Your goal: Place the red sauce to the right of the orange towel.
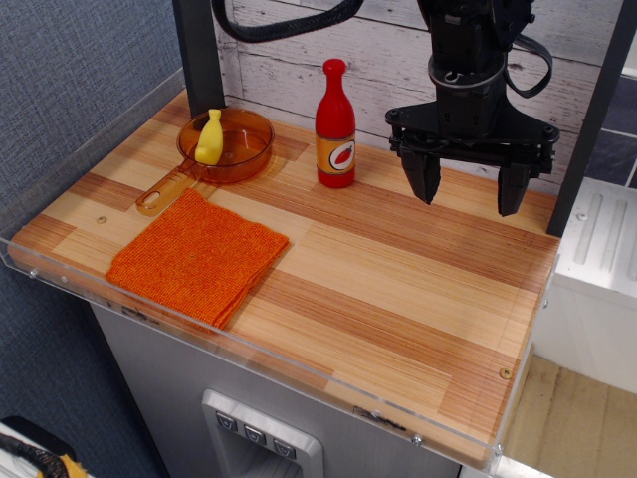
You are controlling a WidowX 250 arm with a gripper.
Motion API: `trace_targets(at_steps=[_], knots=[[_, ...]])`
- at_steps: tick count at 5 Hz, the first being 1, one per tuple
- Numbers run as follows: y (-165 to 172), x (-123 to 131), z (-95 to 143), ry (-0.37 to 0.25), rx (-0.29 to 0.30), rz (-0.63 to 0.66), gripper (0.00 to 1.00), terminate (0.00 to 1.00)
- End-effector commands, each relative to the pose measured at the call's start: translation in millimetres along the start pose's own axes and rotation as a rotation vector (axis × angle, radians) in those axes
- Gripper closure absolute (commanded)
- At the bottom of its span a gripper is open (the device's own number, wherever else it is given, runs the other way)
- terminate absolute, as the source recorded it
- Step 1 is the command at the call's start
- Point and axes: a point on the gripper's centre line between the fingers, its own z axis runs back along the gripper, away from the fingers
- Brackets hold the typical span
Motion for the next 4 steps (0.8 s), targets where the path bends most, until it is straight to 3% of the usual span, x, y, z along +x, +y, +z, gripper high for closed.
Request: trace_targets(at_steps=[1,3,4], knots=[[0,0,0,0.0,0.0,0.0,0.0,0.0],[38,10,17,0.082,0.258,0.16,0.0,0.0],[58,20,28,0.087,0.292,0.201,0.0,0.0]])
